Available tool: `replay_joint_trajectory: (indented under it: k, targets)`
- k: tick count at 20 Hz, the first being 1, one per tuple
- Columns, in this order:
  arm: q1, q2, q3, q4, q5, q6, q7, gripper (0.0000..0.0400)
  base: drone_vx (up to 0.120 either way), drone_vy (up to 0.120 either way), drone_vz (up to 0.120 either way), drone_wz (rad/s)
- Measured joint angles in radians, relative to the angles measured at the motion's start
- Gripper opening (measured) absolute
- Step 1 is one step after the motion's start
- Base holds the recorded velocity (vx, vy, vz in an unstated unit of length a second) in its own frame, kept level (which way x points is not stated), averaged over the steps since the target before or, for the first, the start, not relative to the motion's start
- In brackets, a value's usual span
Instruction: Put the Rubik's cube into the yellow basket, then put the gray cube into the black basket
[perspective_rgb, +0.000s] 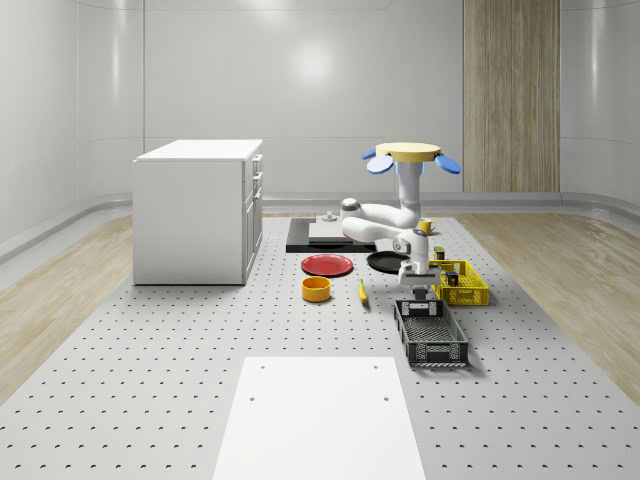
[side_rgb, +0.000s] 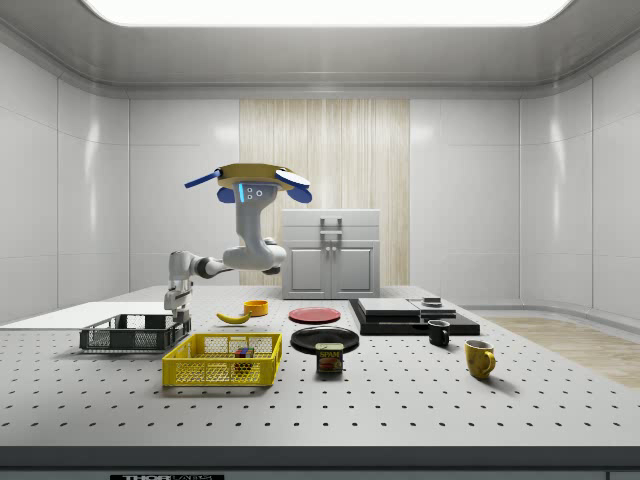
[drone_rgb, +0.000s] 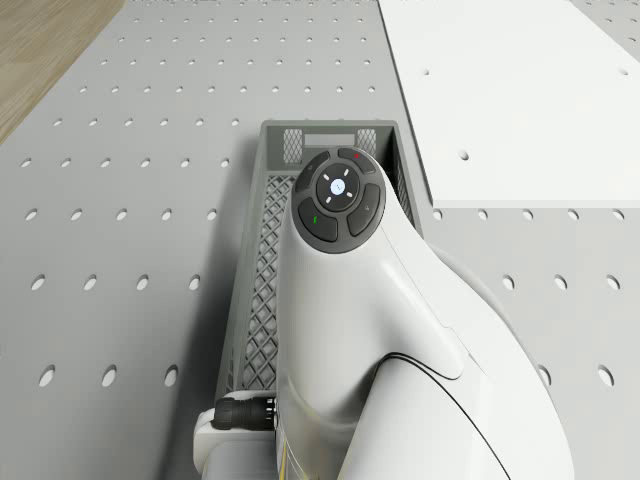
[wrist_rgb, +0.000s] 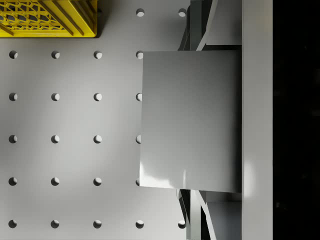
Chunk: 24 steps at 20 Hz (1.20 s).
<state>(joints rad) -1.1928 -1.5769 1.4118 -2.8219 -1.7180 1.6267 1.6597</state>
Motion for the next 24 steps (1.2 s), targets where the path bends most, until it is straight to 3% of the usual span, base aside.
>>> replay_joint_trajectory:
  k: [19,24]
  targets:
    - [-0.001,-0.009,0.001,0.000,0.003,0.008,0.004,0.0251,0.120,0.000,0.000,0.000]
    - [-0.004,-0.011,-0.019,0.003,-0.015,0.017,0.005,0.0251,0.016,0.000,0.000,0.000]
